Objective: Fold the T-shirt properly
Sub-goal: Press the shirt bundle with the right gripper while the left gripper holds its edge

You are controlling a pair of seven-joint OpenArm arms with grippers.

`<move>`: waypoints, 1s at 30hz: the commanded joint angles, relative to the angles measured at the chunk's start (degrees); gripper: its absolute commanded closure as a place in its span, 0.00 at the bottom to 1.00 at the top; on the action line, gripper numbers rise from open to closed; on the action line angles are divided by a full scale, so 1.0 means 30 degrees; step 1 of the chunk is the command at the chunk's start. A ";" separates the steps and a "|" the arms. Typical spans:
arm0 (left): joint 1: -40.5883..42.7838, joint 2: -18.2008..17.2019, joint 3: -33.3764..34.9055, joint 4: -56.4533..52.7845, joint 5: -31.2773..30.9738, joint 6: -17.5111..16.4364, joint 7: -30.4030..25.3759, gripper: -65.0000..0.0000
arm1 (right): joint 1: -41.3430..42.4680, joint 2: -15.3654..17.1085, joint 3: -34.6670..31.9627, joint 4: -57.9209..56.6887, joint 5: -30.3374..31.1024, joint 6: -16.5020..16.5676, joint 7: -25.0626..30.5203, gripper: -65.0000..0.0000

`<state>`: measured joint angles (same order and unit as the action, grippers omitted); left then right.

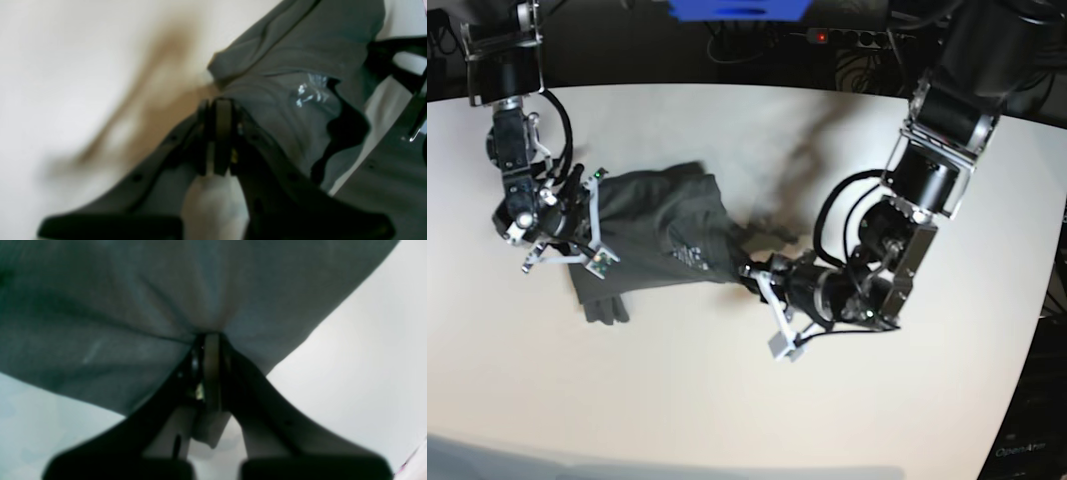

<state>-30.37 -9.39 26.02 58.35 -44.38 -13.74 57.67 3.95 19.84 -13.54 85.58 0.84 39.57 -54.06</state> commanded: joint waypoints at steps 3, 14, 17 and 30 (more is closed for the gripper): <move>-0.0939 -0.0285 -0.0307 0.0580 -0.0020 -0.0007 0.0396 0.97 | 0.0135 0.0114 -0.0014 0.0030 0.0174 0.0143 -0.0221 1.00; -0.0997 -0.0548 -0.1157 0.1694 -0.0020 -0.0007 0.1187 0.97 | 0.0135 -0.0033 -0.0014 0.0030 0.0144 0.0143 -0.0221 1.00; -0.0499 -0.0431 -0.1186 0.1694 -0.0020 -0.0007 0.1070 0.97 | 0.0106 -0.0033 -0.0014 0.0030 0.0144 0.0143 -0.0221 1.00; 0.0966 -0.0695 -0.1304 0.4507 -0.3536 -0.0007 0.3414 0.97 | -0.0245 -0.0033 -0.0014 0.0030 0.0144 0.0143 -0.0191 1.00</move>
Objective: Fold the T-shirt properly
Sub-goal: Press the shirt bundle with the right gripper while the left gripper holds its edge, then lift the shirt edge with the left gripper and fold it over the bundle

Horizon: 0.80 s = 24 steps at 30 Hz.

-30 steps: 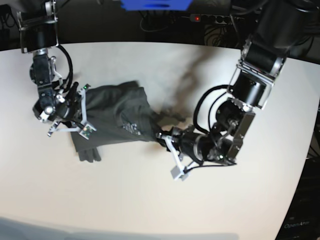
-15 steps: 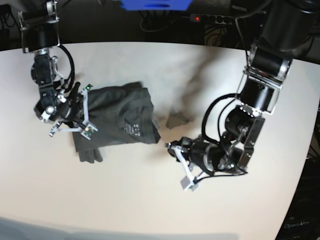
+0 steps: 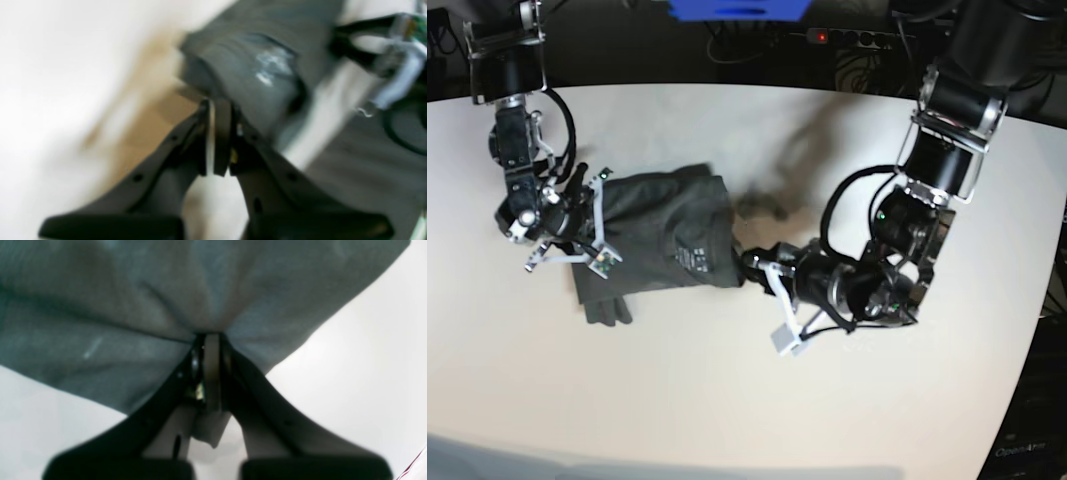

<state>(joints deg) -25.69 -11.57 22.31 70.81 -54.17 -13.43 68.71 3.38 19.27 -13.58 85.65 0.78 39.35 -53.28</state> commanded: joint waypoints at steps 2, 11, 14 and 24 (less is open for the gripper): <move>-0.0447 0.0092 -0.0065 0.0589 -0.1181 0.0008 0.0057 0.97 | -0.0056 0.0156 0.0001 0.0008 0.0166 0.0216 -0.0483 1.00; 0.0374 0.0942 -0.0094 0.0589 -0.2030 -0.0080 -0.0089 0.97 | -0.0085 -0.0195 0.0001 0.0008 0.0166 0.0216 -0.0512 1.00; 0.0403 0.1821 0.0111 0.0559 -0.1796 -0.0080 -0.0617 0.97 | -0.0085 -0.0195 0.0001 0.0008 0.0166 0.0216 -0.0542 1.00; 0.0901 0.3228 0.0169 -0.1756 0.2336 -0.0080 -0.2316 0.97 | -0.0701 -0.0195 0.0001 0.0008 0.0166 0.0216 -0.0483 1.00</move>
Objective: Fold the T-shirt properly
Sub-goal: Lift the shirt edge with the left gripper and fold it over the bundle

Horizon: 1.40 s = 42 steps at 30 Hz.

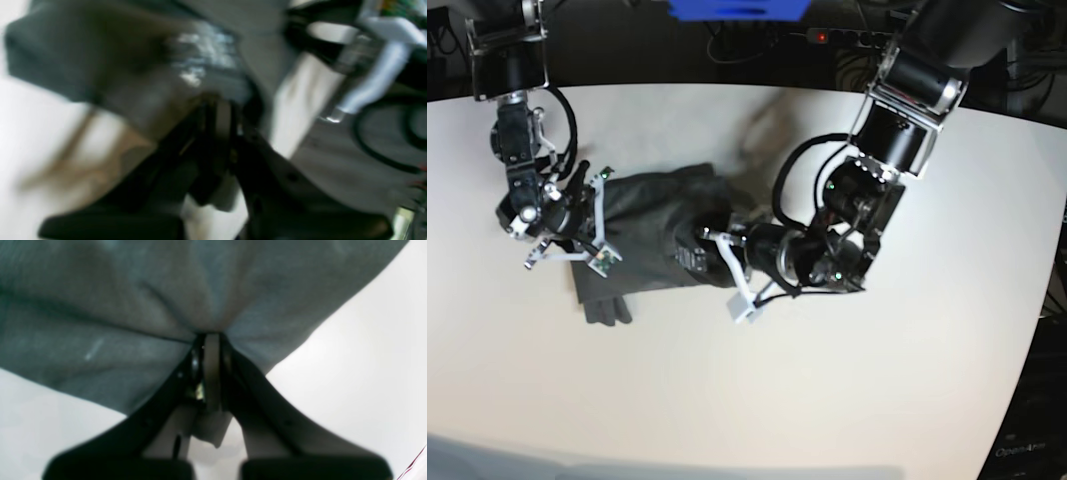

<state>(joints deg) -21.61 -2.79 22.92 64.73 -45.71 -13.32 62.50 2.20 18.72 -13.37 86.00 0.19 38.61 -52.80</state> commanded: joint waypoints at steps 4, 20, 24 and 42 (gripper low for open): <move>-0.0432 0.0709 -0.0035 -0.0258 0.1333 -0.0116 -0.0980 0.97 | -0.0307 0.0016 -0.0072 -0.0109 0.0363 0.0463 -0.0643 1.00; -0.3509 0.2145 0.1841 -0.6587 0.3765 -0.0145 -0.5141 0.97 | -0.1978 0.0661 0.0250 -0.0050 0.0363 0.0463 -0.0673 1.00; -0.4593 0.2145 0.2456 -0.7467 0.3765 -0.0145 -0.5288 0.97 | -0.2534 0.0720 0.0748 0.0009 0.0363 0.0463 -0.0673 1.00; -0.6732 0.2966 0.2866 -0.7584 0.3765 -0.0145 -0.8159 0.97 | -0.7399 -0.0658 0.0778 0.4404 0.0363 0.0463 -0.0790 1.00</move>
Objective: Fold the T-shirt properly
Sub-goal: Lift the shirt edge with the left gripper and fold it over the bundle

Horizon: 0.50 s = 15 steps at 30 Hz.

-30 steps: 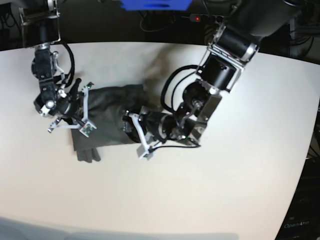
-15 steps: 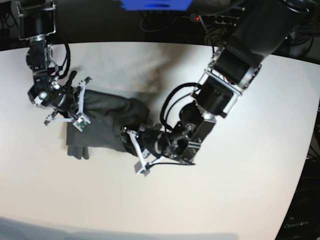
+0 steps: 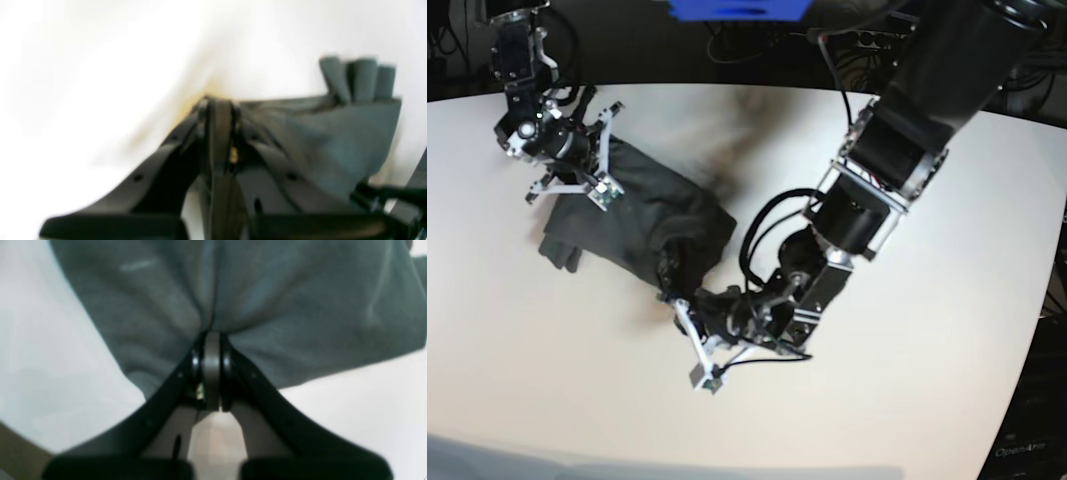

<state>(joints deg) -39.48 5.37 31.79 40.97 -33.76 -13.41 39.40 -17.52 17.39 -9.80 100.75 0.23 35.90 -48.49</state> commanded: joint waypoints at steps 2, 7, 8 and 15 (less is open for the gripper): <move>-0.1124 0.0307 -0.0091 0.0336 -0.0366 -0.0116 -0.0312 0.97 | -0.1091 -0.0418 -0.0439 -0.0015 0.0348 0.1367 -0.2225 1.00; -0.1095 0.0248 -0.0238 0.2094 -0.0484 -0.0116 0.4054 0.97 | -0.0769 -0.0418 -0.0439 0.0307 0.0348 0.1367 -0.2225 1.00; -0.0860 0.0160 -0.0238 0.3090 -0.0425 -0.0116 0.5373 0.97 | -0.0505 -0.0418 -0.0439 0.0190 0.0348 0.1367 -0.2225 1.00; 0.2070 -0.2741 -0.0267 1.1999 -0.1421 0.0001 1.2963 0.97 | 0.0198 -0.0184 -0.0381 -0.0074 0.0319 0.1367 -0.2254 1.00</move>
<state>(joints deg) -31.77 -3.60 31.16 76.42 -37.41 -13.30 79.24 -16.16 16.86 -10.52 101.86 1.65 38.96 -53.01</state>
